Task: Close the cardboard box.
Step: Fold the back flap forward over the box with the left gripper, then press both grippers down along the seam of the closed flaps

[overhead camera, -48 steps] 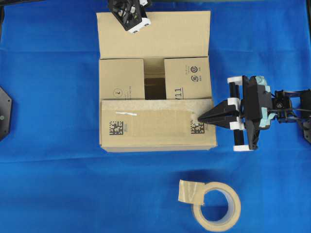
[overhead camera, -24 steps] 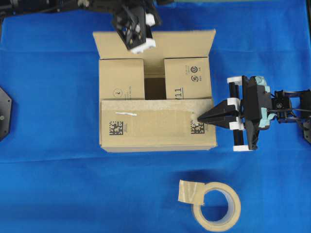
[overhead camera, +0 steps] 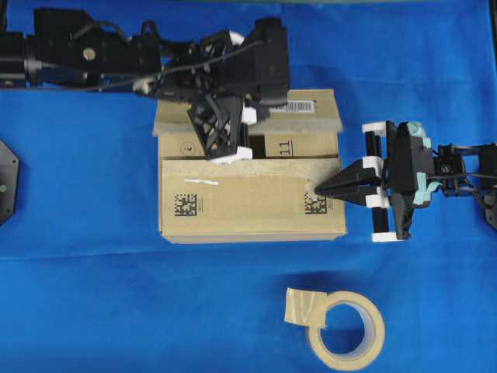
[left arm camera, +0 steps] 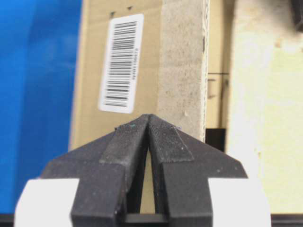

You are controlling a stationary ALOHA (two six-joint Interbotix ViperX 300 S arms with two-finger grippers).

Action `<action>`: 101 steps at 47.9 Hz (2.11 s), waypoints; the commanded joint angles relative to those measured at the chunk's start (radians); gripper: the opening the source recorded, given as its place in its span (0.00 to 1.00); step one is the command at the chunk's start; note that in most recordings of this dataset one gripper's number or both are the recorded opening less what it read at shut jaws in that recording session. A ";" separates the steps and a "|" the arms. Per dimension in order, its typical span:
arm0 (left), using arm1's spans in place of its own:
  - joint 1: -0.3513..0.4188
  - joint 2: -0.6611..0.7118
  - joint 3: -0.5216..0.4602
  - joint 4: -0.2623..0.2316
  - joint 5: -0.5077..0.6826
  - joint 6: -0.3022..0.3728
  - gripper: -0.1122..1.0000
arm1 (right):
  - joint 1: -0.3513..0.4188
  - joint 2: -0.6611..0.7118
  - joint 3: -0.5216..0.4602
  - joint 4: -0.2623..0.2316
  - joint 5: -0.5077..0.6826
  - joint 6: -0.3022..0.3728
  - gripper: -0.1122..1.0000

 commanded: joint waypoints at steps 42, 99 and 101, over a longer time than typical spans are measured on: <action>-0.052 -0.063 0.244 -0.003 -0.351 -0.120 0.10 | -0.118 -0.005 -0.031 -0.003 -0.003 -0.005 0.10; -0.087 -0.140 0.371 -0.005 -0.615 -0.103 0.10 | -0.143 0.057 -0.015 0.005 -0.006 -0.002 0.10; -0.089 -0.155 0.397 -0.003 -0.657 -0.104 0.10 | -0.143 0.057 -0.015 0.003 -0.008 -0.002 0.10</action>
